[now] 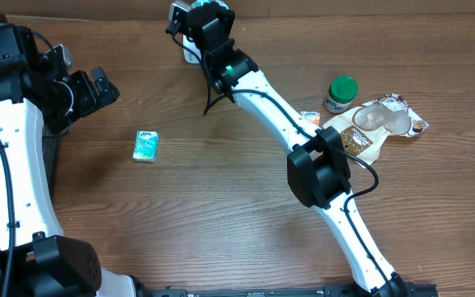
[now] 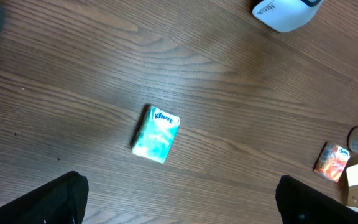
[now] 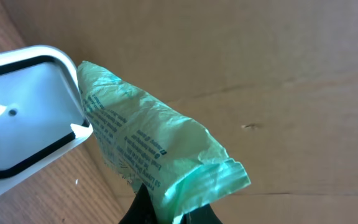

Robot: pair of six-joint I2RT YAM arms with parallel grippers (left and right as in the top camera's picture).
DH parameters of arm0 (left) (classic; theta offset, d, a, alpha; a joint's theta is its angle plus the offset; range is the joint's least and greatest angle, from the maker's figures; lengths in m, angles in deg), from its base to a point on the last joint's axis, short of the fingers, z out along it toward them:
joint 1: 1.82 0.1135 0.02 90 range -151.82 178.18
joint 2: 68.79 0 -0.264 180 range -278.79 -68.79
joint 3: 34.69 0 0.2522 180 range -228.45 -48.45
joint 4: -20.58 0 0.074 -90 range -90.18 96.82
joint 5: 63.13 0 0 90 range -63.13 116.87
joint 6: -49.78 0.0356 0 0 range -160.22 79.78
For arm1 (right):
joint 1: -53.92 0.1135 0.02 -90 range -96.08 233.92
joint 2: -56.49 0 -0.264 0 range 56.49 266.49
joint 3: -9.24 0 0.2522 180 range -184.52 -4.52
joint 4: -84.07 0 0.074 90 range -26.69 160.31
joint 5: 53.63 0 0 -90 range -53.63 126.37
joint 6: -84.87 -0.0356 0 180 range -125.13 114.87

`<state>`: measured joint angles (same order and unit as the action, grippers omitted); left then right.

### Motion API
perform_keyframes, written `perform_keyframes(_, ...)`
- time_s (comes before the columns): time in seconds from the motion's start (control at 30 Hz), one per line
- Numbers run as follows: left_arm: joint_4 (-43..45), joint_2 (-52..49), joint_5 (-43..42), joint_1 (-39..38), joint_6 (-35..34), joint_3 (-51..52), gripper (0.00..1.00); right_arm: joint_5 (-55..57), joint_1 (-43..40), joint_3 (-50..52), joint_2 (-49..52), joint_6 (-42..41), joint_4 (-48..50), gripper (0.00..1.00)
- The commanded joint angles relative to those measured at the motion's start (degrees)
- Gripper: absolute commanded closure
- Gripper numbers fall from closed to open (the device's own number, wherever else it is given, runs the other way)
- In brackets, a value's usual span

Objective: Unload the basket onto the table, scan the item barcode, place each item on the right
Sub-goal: 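Hold the teal pack's barcode in front of the scanner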

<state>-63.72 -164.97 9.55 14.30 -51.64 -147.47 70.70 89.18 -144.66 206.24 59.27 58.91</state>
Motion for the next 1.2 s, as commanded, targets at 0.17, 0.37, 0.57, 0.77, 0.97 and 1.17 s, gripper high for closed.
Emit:
perform_keyframes(0.17, 0.1, -0.2, -0.1, -0.4, 0.7, -0.1, 0.0, -2.5, 0.3, -0.7, 0.4, 1.0, -2.3, 0.96)
perform_keyframes(0.37, 0.1, -0.2, -0.1, -0.4, 0.7, -0.1, 0.0, -4.2, 0.5, -0.7, 0.8, 5.5, -3.8, 0.96)
perform_keyframes(0.57, 0.1, -0.2, -0.1, -0.4, 0.7, -0.1, 0.01, -0.6, 0.5, -0.7, 0.8, 5.6, -1.3, 0.96)
perform_keyframes(0.77, 0.1, -0.2, -0.1, -0.4, 0.7, -0.1, 0.0, 3.8, 1.3, -0.7, 0.7, 5.6, 2.8, 0.96)
perform_keyframes(0.97, 0.0, -0.2, -0.1, -0.4, 0.7, -0.1, 0.01, 3.0, 2.0, -0.7, -3.3, 0.4, -0.7, 0.96)
perform_keyframes(1.17, 0.1, -0.2, -0.1, -0.4, 0.7, -0.1, 0.01, 4.5, 1.4, -0.7, -14.8, -12.4, -6.7, 0.96)
